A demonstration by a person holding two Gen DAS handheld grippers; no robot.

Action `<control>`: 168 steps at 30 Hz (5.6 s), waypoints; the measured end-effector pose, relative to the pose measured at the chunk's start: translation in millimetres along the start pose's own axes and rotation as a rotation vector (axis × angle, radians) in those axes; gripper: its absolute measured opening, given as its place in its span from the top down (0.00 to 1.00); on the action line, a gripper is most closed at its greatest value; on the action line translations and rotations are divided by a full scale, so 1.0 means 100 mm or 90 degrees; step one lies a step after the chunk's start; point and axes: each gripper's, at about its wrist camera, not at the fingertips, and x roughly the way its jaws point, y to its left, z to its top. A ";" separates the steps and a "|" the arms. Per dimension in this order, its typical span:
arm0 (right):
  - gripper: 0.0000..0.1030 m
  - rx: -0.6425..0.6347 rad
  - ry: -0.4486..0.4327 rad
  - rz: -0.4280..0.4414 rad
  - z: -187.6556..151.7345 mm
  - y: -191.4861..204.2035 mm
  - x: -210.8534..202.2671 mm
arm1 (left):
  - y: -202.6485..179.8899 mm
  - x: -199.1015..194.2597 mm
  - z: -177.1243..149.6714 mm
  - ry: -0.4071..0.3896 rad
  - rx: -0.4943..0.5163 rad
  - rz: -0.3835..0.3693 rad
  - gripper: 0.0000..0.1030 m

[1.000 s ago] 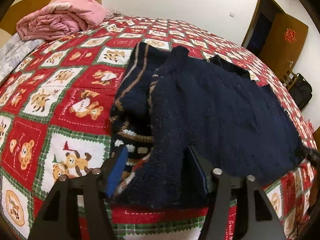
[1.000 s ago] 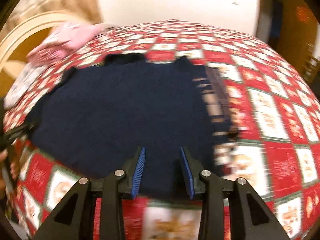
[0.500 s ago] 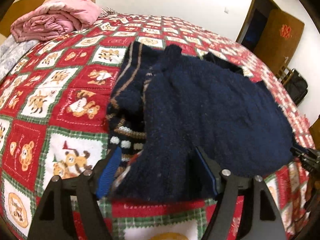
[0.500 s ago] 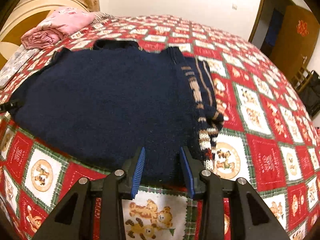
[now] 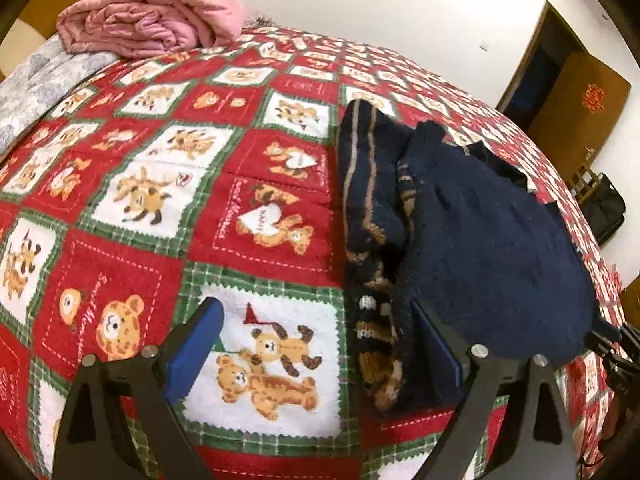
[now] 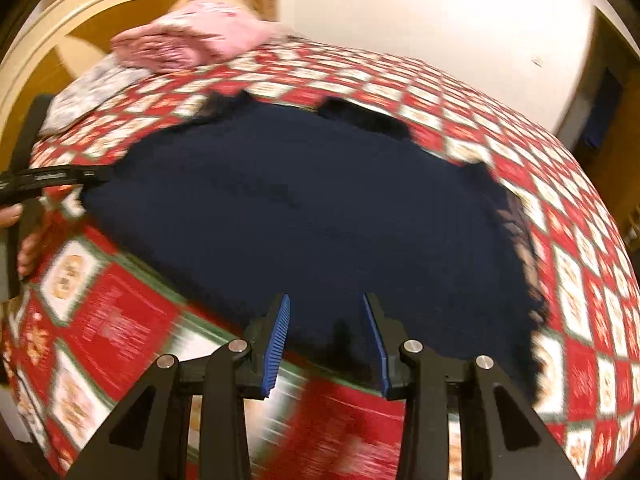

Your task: Fold small clothes

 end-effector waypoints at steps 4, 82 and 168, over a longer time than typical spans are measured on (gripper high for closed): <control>0.63 -0.067 -0.031 0.043 0.20 0.59 0.02 | 0.03 -0.09 -0.01 -0.011 -0.016 -0.034 0.07; 0.77 -0.285 -0.115 -0.052 0.30 2.64 0.60 | -0.76 1.25 1.45 0.168 0.107 -0.177 0.54; 0.92 0.089 -0.229 -0.098 -0.38 -0.89 -0.82 | -3.74 0.75 1.43 0.075 0.129 -0.341 0.92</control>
